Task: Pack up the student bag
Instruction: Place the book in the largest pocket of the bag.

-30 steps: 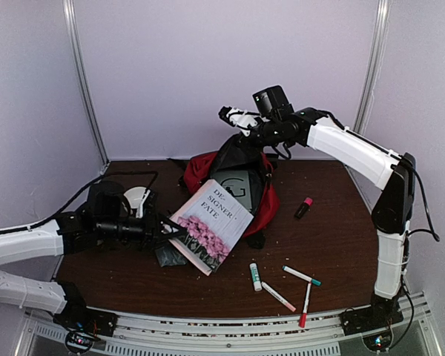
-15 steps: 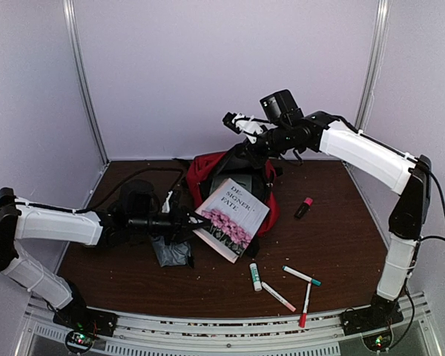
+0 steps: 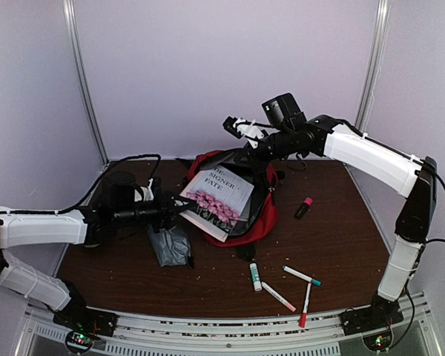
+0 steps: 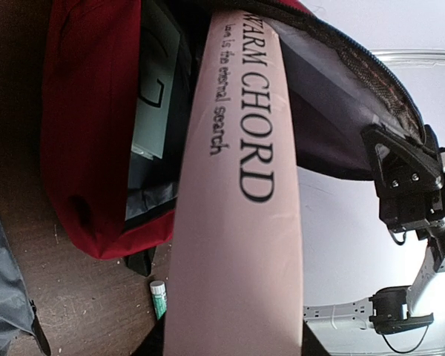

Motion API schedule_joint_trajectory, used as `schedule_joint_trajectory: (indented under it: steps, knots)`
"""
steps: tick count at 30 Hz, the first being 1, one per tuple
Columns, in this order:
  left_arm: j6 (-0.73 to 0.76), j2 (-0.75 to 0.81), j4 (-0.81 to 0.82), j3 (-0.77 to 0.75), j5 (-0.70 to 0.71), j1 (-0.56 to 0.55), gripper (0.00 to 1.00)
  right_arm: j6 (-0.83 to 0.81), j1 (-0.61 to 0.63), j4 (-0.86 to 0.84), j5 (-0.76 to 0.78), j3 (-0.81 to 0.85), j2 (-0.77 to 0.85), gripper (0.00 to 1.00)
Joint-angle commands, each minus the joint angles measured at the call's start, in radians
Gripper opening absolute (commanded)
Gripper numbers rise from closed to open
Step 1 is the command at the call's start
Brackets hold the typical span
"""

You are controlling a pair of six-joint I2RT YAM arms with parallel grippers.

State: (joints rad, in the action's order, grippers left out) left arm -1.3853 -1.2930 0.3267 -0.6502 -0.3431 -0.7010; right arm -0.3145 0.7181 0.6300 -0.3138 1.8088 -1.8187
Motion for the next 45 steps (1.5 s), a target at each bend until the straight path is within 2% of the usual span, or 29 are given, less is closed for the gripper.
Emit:
schedule_joint_trajectory:
  steps: [1, 5, 12, 21, 32, 45]
  knots:
    - [0.038, 0.018, 0.082, -0.016, 0.079, 0.012, 0.29, 0.032, 0.025, -0.037, -0.073, -0.003, 0.066, 0.0]
    - [-0.029, -0.079, 0.221, -0.009, 0.084, -0.003, 0.29, 0.04, 0.036, -0.04, -0.076, 0.0, 0.068, 0.0]
    - [-0.053, -0.177, 0.323, -0.019, 0.155, -0.01, 0.29, 0.052, 0.039, -0.046, -0.095, 0.001, 0.051, 0.0]
    - [-0.091, -0.411, 0.481, -0.158, 0.12, -0.014, 0.28, 0.037, 0.05, -0.042, -0.136, 0.001, 0.032, 0.0]
    - [-0.077, -0.571, 0.446, -0.324, 0.11, -0.014, 0.27, 0.023, 0.054, -0.04, -0.148, 0.001, 0.027, 0.0]
    - [-0.082, -0.722, 0.401, -0.449, 0.103, -0.003, 0.29, 0.007, 0.055, -0.05, -0.137, -0.02, 0.03, 0.0]
